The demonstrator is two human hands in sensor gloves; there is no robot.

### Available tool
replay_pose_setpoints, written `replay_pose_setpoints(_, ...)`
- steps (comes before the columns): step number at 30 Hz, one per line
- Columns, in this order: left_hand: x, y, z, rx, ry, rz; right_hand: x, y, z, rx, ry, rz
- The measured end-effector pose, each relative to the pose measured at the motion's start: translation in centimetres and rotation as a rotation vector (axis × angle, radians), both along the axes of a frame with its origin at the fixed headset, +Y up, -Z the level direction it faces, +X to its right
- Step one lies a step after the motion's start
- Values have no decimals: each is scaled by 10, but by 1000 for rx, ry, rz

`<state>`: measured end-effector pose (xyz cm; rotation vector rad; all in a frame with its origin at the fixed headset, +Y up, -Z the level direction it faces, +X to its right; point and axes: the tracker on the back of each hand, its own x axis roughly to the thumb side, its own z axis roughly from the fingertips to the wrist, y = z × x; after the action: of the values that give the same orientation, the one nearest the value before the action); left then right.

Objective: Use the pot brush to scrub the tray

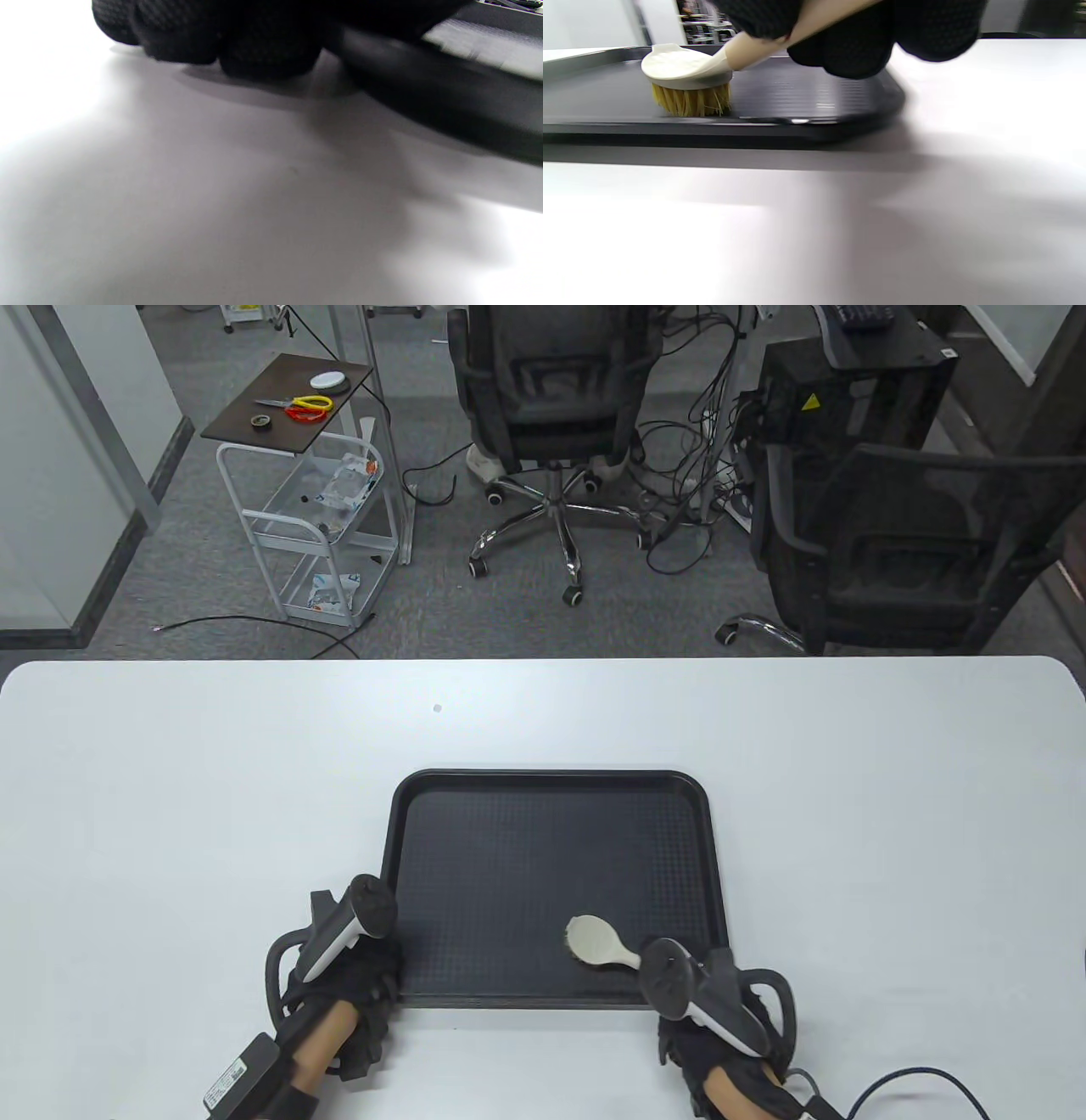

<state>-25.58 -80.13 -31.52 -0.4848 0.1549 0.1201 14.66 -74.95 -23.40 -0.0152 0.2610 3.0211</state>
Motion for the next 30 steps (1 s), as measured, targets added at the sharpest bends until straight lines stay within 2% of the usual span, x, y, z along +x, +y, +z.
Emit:
replay_pose_setpoints(4,0,0,0,-1,-1,-4,43,5,5,-33,-86,12)
replay_pose_setpoints(10,1,0,0,1,1,-8,65,14,7,-67,-121,34)
replay_pose_setpoints(13,1,0,0,2,0,-8,40,27,10,-13,-62,88)
replay_pose_setpoints(20,1,0,0,4,1,-9,-46,41,8,116,135,8)
replay_pose_setpoints(26,1,0,0,9,1,-9,-105,31,-2,112,251,-43)
replay_pose_setpoints(30,1,0,1,9,1,-8,-137,13,-10,73,309,-80)
